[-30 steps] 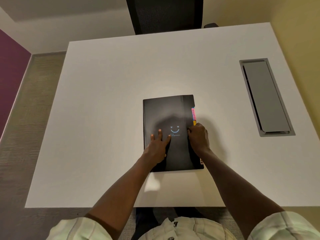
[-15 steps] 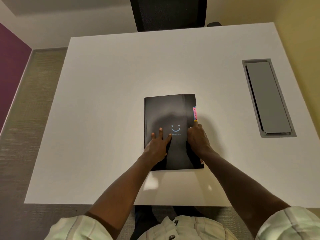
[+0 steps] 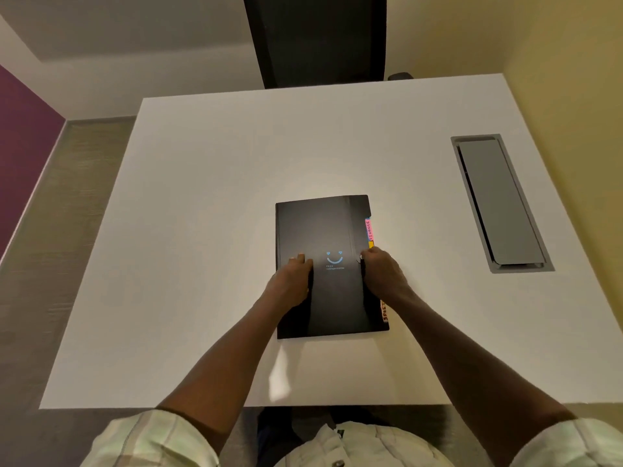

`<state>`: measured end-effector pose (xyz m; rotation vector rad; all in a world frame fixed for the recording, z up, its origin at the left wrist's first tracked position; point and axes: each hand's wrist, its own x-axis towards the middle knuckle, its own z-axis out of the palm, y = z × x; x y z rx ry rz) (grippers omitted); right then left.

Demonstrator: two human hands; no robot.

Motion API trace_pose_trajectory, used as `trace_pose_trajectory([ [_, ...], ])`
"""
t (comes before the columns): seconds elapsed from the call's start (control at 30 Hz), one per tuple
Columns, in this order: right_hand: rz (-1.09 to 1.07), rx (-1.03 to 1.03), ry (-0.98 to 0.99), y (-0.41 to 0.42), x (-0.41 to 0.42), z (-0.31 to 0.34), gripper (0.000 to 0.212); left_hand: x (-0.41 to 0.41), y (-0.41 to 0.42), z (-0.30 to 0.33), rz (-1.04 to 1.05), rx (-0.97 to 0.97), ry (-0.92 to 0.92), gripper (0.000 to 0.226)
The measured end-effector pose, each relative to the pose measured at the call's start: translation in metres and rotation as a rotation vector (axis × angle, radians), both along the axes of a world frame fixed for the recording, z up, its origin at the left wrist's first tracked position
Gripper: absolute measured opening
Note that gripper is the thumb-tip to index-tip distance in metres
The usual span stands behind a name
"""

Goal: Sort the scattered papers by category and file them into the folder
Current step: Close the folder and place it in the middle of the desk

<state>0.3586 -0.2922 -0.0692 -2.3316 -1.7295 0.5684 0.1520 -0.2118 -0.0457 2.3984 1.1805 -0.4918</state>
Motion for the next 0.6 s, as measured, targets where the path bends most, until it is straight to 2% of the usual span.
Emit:
trace_pose_trajectory([
  [0.07,0.005,0.018,-0.001,-0.013,-0.008,-0.008,0.012,-0.005,-0.001,-0.002,0.021,0.002,0.027,0.058],
  [0.17,0.018,-0.034,-0.054,-0.021,-0.016,-0.015,0.042,-0.011,-0.003,-0.01,0.002,-0.039,0.089,0.071],
  [0.23,-0.013,-0.043,-0.041,-0.022,-0.021,-0.017,0.051,-0.011,-0.004,-0.014,-0.008,-0.031,0.107,0.077],
  [0.43,-0.19,0.0,0.129,-0.017,-0.026,-0.017,0.047,-0.009,-0.007,-0.019,-0.044,0.018,0.119,0.079],
  [0.6,-0.183,-0.063,0.11,-0.015,-0.024,-0.022,0.052,-0.012,-0.006,-0.021,-0.052,0.015,0.116,0.079],
])
